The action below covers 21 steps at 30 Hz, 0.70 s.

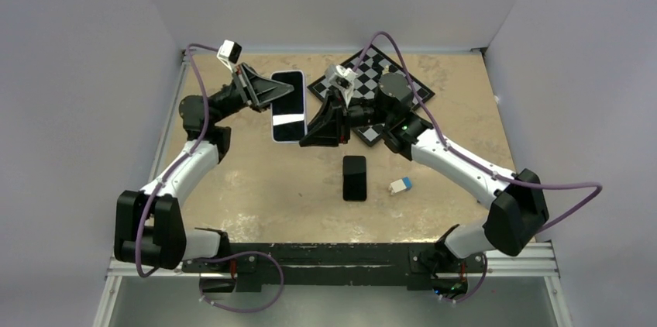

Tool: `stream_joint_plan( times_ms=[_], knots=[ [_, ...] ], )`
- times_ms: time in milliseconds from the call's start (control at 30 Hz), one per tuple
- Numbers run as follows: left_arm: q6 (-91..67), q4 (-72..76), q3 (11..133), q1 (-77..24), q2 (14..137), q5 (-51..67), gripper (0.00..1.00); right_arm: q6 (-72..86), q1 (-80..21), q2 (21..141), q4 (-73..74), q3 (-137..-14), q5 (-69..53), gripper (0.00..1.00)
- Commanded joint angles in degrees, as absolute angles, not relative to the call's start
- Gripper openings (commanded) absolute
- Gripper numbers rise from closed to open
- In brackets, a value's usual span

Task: Take the phone out of the phone case
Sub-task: Remove the phone case from the phone.

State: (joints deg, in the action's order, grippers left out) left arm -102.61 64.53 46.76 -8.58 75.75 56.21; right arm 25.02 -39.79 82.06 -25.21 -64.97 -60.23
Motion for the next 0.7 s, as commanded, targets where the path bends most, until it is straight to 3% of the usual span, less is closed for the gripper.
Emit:
stream_joint_plan(
  times_ms=[0, 100, 433, 667],
  knots=[
    [-106.5, 61.1, 45.8, -9.5, 73.4, 55.7, 0.0, 17.3, -39.4, 83.3, -29.3, -73.8, -55.8, 0.0],
    [-106.6, 61.1, 46.6, -10.3, 73.4, 55.8, 0.0, 18.7, -39.7, 83.9, -33.0, -74.6, -57.0, 0.0],
    [-106.7, 60.6, 47.4, -12.4, 73.2, 55.2, 0.0, 11.1, -40.5, 86.1, -22.5, -83.4, -56.2, 0.0],
    [-106.9, 60.7, 47.0, -13.0, 72.3, 53.9, 0.0, 10.9, -40.5, 86.7, -19.8, -84.2, -47.6, 0.0]
  ],
)
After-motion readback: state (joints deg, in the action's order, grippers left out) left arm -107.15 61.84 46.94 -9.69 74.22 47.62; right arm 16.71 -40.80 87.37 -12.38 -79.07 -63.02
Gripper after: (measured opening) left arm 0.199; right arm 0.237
